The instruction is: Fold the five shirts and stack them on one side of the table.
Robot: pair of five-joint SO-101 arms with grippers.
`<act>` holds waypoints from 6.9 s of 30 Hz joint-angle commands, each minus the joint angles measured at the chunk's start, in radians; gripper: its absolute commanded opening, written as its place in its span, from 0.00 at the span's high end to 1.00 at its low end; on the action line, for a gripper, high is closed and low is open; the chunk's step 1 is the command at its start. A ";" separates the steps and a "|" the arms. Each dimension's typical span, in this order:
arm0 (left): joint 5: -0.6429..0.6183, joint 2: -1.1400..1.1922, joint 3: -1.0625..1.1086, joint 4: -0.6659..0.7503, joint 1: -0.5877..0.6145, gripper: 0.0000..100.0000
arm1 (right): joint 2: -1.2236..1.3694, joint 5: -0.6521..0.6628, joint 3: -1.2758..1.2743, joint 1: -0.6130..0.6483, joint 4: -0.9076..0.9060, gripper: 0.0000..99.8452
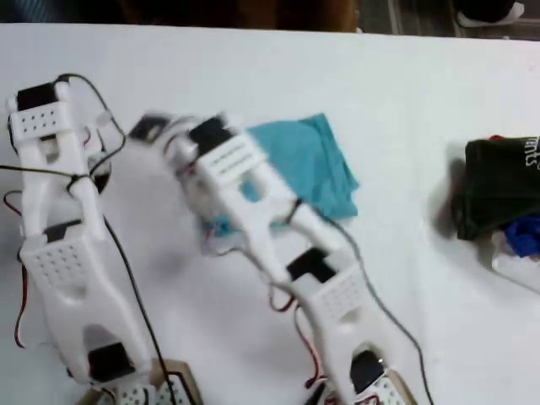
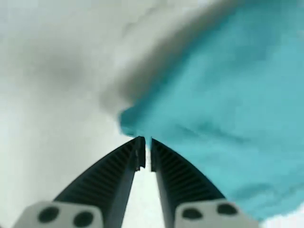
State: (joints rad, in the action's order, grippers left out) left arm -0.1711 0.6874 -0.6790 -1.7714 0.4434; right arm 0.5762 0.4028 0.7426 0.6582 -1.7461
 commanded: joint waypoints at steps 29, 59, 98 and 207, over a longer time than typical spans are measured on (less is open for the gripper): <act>0.052 -0.011 0.077 0.028 -0.037 0.95 | 0.194 -0.448 0.015 -0.493 0.096 0.66; 0.051 -0.023 0.157 0.072 -0.048 0.95 | 0.541 -0.559 0.282 -0.476 0.018 0.98; -0.066 -0.011 -0.294 0.025 -0.377 0.92 | 0.452 -0.450 0.325 -0.430 -0.022 0.98; -0.370 0.479 -0.773 0.092 -0.534 0.97 | 0.358 -0.345 0.319 -0.590 -0.022 0.98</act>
State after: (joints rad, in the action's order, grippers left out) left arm -0.5317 1.1784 -1.3802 -1.6763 -0.0491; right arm 1.0426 0.0499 1.0572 0.1059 -1.7461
